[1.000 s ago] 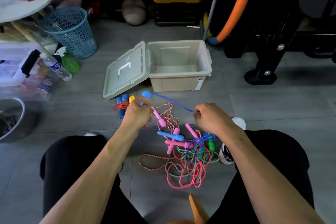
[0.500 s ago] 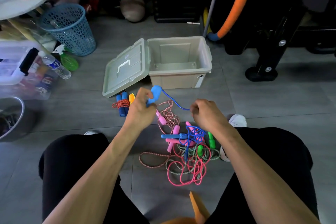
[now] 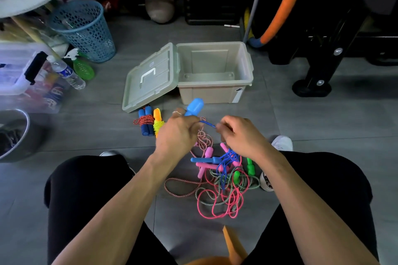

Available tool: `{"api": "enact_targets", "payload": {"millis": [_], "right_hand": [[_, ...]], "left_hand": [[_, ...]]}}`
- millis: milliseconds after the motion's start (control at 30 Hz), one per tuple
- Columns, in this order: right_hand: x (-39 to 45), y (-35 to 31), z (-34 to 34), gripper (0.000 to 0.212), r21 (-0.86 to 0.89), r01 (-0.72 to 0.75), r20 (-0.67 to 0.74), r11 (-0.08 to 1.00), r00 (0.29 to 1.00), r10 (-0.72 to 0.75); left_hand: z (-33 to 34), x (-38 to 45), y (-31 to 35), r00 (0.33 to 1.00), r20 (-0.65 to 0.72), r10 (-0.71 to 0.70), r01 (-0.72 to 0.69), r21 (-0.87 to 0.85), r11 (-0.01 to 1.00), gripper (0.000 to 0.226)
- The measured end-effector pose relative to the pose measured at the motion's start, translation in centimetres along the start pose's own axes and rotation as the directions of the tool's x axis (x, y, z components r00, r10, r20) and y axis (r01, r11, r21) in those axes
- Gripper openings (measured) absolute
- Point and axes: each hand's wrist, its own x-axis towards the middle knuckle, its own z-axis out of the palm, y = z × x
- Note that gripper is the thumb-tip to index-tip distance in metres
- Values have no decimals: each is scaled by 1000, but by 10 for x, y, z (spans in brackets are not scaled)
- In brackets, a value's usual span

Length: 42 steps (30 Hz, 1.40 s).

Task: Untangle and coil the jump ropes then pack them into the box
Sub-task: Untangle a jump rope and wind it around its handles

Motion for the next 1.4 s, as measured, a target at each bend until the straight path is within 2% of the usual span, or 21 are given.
{"api": "enact_targets", "payload": {"millis": [67,133,167,233,333,400,500,600,667,733,800,900,1033,1133,1233,1267,1333,1400], "right_hand": [[-6,1,-4,35,-134,-67,113,989,990,83],[-11,5,-8,42,-260,-95,165,961,976,141],[-13,7,-11,42,-280,-89,151,956,979,135],[-13,11,-14,35,-219,-53,66,974,995,69],[-9,14,-13,24,-114,0,-20,993,1000,-2],[-6,13,-8,18,-109,30,-12,994,999,-31],[-3,11,2,15,-118,78,54,990,996,-72],[-2,5,7,23,-91,127,74,988,990,-121],[-1,1,7,21,-51,152,45,987,988,-150],[-1,-1,8,11,-39,160,22,986,987,-160],[-1,2,10,3,-78,138,-5,987,990,-139],[1,7,15,9,-165,106,-77,981,990,-119],[5,7,16,10,-222,58,-208,973,972,-105],[2,3,11,4,-67,194,-258,979,944,-205],[-7,-5,5,8,186,269,-161,945,957,-240],[-9,-5,4,16,195,247,-114,949,967,-228],[-10,1,5,43,4,187,-26,982,982,-187],[-8,11,8,57,-319,92,66,943,995,-75]], "left_hand": [[-7,7,-13,990,-45,-137,141,115,983,19],[-16,16,-33,942,-101,-321,331,107,938,18],[-19,19,-41,918,-106,-382,391,87,916,18],[-15,21,-47,913,-20,-408,407,121,905,18],[1,11,-41,928,178,-329,316,98,944,18],[4,5,-37,925,232,-300,307,4,952,20],[-1,2,-26,966,211,-150,169,-74,983,36],[-5,-1,-14,975,217,53,-18,-162,987,47],[-1,-6,-10,968,192,161,-129,-167,977,34],[1,-7,-11,974,144,173,-147,-171,974,22],[1,-4,-13,987,95,130,-109,-196,975,19],[-4,-1,-10,998,56,24,-10,-229,973,11],[-6,2,-15,965,134,-227,257,-282,924,20],[-4,11,-29,902,151,-405,431,-243,869,19],[2,16,-40,853,151,-500,518,-114,848,20],[4,17,-43,840,153,-521,538,-111,836,20],[7,19,-46,823,151,-547,565,-125,816,22],[3,18,-43,830,128,-543,556,-134,820,24]]}}
